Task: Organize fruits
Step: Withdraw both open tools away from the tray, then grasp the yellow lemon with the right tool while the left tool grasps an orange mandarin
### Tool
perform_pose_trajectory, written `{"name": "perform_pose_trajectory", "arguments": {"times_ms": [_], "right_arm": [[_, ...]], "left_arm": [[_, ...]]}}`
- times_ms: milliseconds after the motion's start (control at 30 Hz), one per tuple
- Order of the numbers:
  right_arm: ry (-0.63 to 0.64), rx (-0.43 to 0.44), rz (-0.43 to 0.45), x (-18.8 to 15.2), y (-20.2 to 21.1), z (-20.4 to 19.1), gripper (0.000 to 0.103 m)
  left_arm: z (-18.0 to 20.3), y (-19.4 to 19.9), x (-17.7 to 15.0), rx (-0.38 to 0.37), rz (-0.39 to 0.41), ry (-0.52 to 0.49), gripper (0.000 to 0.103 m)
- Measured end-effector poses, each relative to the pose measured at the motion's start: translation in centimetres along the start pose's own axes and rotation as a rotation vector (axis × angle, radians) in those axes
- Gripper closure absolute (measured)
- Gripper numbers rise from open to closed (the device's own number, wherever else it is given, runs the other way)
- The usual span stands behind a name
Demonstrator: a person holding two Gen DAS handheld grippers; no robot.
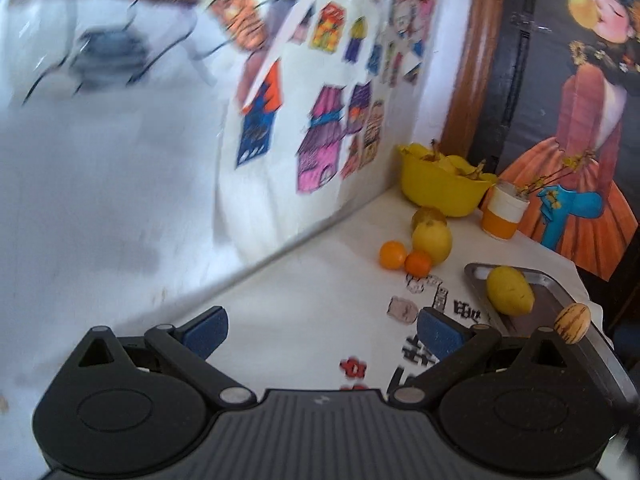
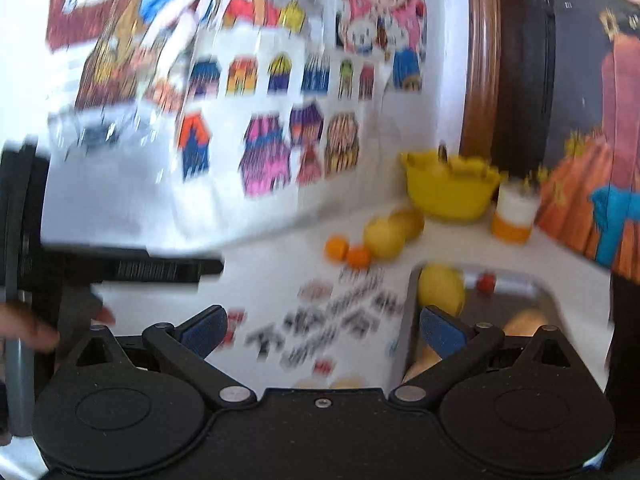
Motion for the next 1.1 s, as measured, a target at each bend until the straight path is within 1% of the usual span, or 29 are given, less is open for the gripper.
{"name": "perform_pose_trajectory", "arguments": {"times_ms": [100,167,233,333,367,467,600,733,800,900,1000,1067,1100], "right_arm": [[0.004,0.005,0.02,3.6,0.2,2.0,0.001],[-0.003,0.018,0.005,5.9,-0.3,3.5,0.001],[-0.014,0.041,-0.044,7.7,-1.8,5.0,0.001],[-0.066,0.09,-0.135,9.3,-5.3,7.1,0.001],[-0.093,0.093,-0.165,9.7,-6.6,7.9,0.001],[-0.159,0.1,-0.218,10.2,-10.2,9.6,0.001],[-0.244,0.159,-0.275,10.9,-15.0,11.2,0.001],[-0.251,0.188,-0.306,11.1,-19.0,11.6,0.002],[-0.254,0.206,-0.317,11.1,-20.6,11.7,0.005],[-0.27,0.234,-0.318,11.0,-22.5,11.9,0.007],[-0.286,0.253,-0.321,10.7,-24.1,12.1,0.011],[-0.304,0.26,-0.333,10.4,-25.2,12.2,0.013],[-0.314,0.263,-0.337,10.2,-25.6,12.2,0.014]], "left_arm": [[0.8,-0.4,1.3,-0.041,0.01,-0.061,0.0],[1.3,-1.2,2.2,-0.069,0.015,-0.091,0.0],[1.7,-2.3,3.1,-0.102,-0.008,-0.101,0.0],[2.4,-4.3,4.5,-0.2,-0.068,-0.092,0.0],[2.6,-5.0,4.9,-0.217,-0.083,-0.085,0.0],[3.4,-7.6,5.8,-0.222,-0.117,-0.1,0.001],[4.4,-11.1,6.9,-0.221,-0.144,-0.111,0.001],[4.9,-14.2,7.5,-0.232,-0.161,-0.108,0.001],[4.9,-15.6,7.6,-0.238,-0.17,-0.103,0.001],[4.7,-17.0,7.5,-0.252,-0.167,-0.065,0.001],[4.6,-18.1,7.3,-0.268,-0.178,-0.035,0.006],[4.6,-18.6,7.1,-0.267,-0.184,-0.033,0.013],[4.6,-18.8,7.0,-0.264,-0.184,-0.038,0.014]]}}
Point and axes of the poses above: each gripper's, at about its wrist camera, not at the fingertips, and y roughly against the way its jaws point, z to its right, x to its top, the point moved 3 cm from there along -y, roughly the way its jaws point, and after that the axes turned 7 degrees about -z, right-handed, at the moved point
